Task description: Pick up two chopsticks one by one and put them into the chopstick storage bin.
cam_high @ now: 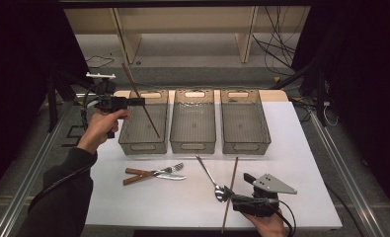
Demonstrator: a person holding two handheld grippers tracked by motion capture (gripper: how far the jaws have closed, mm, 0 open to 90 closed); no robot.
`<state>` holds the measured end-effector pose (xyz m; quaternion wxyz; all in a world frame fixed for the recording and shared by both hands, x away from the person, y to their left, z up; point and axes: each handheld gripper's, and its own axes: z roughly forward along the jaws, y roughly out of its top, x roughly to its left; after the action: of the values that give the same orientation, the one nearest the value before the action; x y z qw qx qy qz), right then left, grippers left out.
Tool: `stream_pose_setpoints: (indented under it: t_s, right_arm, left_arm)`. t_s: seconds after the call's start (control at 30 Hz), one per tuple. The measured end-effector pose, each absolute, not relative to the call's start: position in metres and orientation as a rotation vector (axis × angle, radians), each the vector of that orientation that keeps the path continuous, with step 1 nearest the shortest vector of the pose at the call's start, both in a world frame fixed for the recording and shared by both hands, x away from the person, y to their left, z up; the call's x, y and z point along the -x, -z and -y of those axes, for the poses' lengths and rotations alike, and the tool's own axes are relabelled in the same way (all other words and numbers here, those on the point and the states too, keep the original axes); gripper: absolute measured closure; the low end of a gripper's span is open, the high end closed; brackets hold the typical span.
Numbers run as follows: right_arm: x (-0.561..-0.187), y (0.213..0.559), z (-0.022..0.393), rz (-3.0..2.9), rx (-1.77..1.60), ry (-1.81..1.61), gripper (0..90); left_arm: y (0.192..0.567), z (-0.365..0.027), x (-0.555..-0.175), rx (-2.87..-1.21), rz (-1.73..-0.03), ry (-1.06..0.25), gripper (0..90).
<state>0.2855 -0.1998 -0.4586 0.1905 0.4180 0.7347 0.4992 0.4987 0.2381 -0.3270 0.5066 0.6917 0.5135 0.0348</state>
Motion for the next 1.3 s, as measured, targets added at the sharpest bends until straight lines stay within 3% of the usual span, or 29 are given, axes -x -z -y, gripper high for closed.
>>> stream_pose_setpoints:
  t_s: [0.7, 1.3]
  right_arm:
    - [-0.285, 0.460, 0.200, -2.072, -1.183, -1.399, 20.0]
    - [-0.285, 0.460, 0.200, -2.078, -1.179, -1.401, 20.2]
  left_arm:
    - [0.360, -0.224, -0.535, -1.730, -1.387, -0.082, 84.5]
    - [0.380, -0.216, -0.542, -1.736, -1.431, -0.021, 84.4]
